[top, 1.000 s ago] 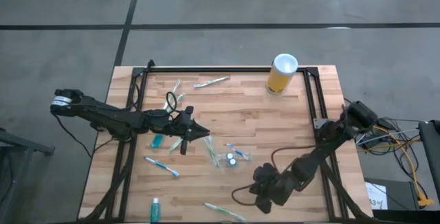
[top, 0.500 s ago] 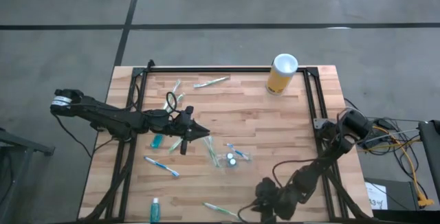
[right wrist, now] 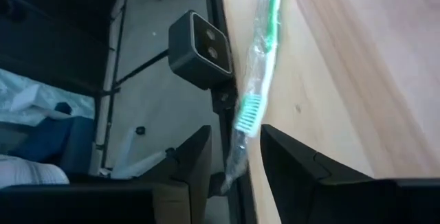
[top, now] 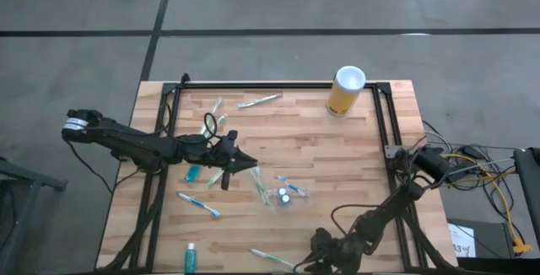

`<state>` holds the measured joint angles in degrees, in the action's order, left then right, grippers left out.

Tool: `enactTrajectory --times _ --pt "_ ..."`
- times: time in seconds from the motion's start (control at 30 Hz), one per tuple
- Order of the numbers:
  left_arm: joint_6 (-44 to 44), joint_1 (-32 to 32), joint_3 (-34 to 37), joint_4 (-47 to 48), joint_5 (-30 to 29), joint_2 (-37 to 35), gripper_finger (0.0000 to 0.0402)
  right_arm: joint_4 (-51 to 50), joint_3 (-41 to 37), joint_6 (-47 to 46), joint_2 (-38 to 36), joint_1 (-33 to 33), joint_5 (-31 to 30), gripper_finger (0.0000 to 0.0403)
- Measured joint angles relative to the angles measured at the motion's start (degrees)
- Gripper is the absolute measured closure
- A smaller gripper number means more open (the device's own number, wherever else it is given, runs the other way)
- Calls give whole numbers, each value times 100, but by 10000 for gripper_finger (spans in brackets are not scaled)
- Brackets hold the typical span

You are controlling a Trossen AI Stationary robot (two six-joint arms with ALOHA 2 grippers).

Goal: Pick & Place toothbrushing station
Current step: Put the green toothbrush into the transparent organizer

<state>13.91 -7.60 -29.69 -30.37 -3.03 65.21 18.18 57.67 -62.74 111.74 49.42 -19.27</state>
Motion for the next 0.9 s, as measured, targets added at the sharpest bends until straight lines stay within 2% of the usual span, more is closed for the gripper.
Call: enactTrajectory --times 0.43,0.63,0.9 --pt "0 -1 0 3 0 0 348 536 -2 -57 305 139 132 217" --pt "0 0 0 2 0 0 348 494 -2 -163 363 134 181 216" --pt "0 -2 0 2 0 0 348 439 -2 -182 365 134 295 234"
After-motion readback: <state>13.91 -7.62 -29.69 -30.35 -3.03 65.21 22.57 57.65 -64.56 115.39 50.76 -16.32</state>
